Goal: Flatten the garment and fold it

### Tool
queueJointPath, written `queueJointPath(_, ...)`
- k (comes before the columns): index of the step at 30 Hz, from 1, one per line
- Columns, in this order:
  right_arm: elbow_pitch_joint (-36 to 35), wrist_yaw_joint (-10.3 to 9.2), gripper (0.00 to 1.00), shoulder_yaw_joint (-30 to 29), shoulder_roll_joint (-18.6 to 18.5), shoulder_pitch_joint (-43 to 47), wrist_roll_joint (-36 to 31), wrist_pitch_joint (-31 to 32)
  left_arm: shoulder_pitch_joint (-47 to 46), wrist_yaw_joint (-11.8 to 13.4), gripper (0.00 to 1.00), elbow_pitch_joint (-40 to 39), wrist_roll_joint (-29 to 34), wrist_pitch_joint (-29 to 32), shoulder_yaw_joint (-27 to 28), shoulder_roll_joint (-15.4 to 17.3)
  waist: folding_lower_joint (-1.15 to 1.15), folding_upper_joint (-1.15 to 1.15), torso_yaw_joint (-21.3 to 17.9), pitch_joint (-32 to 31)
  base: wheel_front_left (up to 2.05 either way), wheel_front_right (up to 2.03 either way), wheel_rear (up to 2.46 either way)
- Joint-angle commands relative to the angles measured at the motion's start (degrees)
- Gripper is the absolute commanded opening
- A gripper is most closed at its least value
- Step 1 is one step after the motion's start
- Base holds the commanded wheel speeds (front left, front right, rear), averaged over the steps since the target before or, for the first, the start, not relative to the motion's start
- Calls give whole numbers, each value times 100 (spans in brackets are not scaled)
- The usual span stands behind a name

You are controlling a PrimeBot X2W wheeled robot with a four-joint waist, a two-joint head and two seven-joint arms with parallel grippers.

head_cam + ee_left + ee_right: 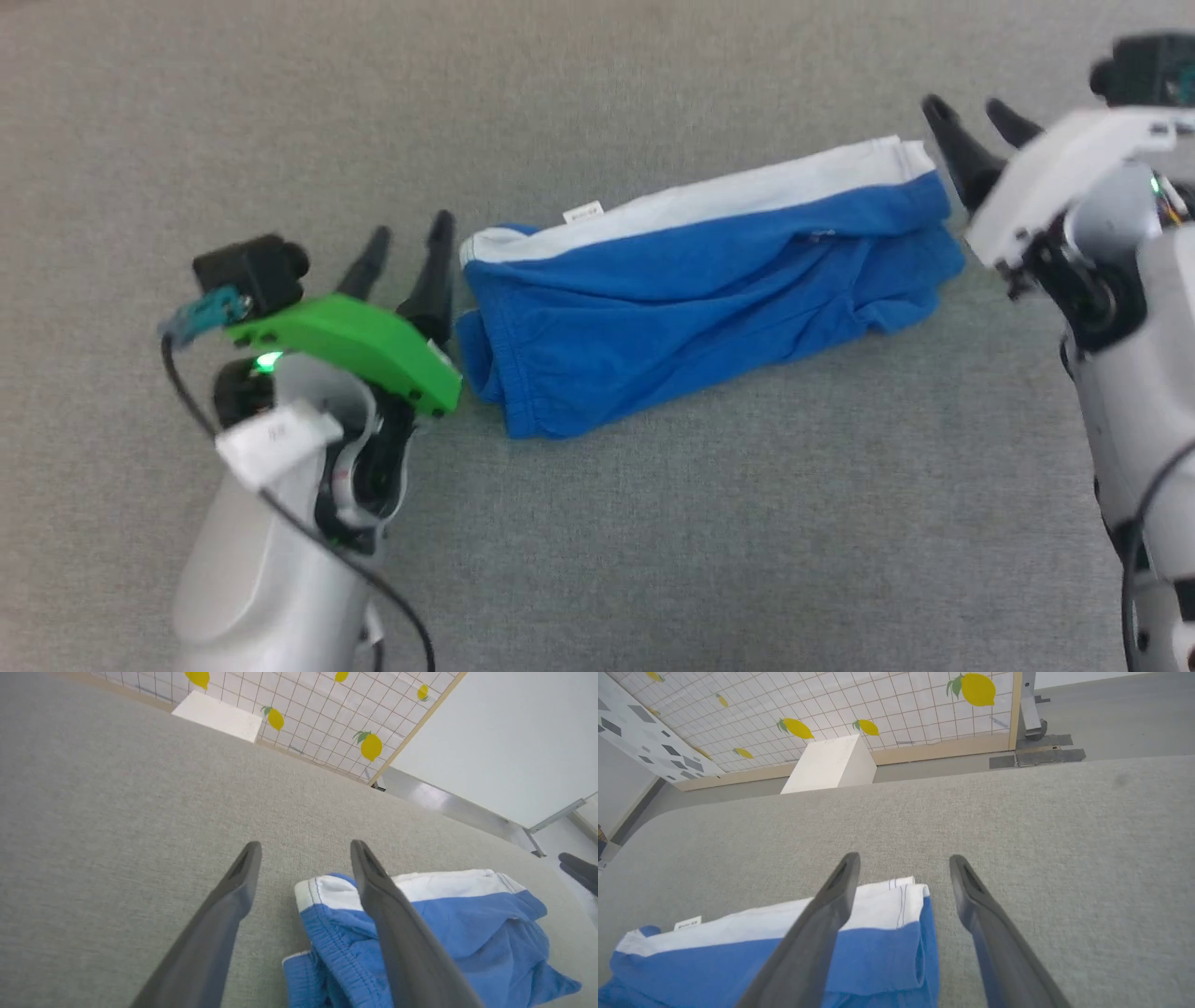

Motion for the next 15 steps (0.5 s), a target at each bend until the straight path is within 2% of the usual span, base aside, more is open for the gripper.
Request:
queueJointPath(1, -77, -8, 100, -32, -41, 259, 46, -107, 164, -45, 100, -108, 284, -230, -39, 173, -1, 0, 3, -445, 0, 0, 0)
queueJointPath(4, -389, -8, 100, -55, -130, 833, -15, -221, 546, -22, 100, -353, 998, -973, -226, 470, -1, 0, 2, -741, 0, 0, 0)
queueJointPath(8, -854, -8, 100, -140, -144, 1699, -329, -190, 1102, 88, 100, -431, 1522, -1747, -396, 588, -1, 0, 16, -1025, 0, 0, 0)
queueJointPath(15, -1689, -8, 100, -275, 98, 2847, -840, 478, 1831, 243, 100, -391, 1567, -2083, -469, 436, -1, 0, 60, -1205, 0, 0, 0)
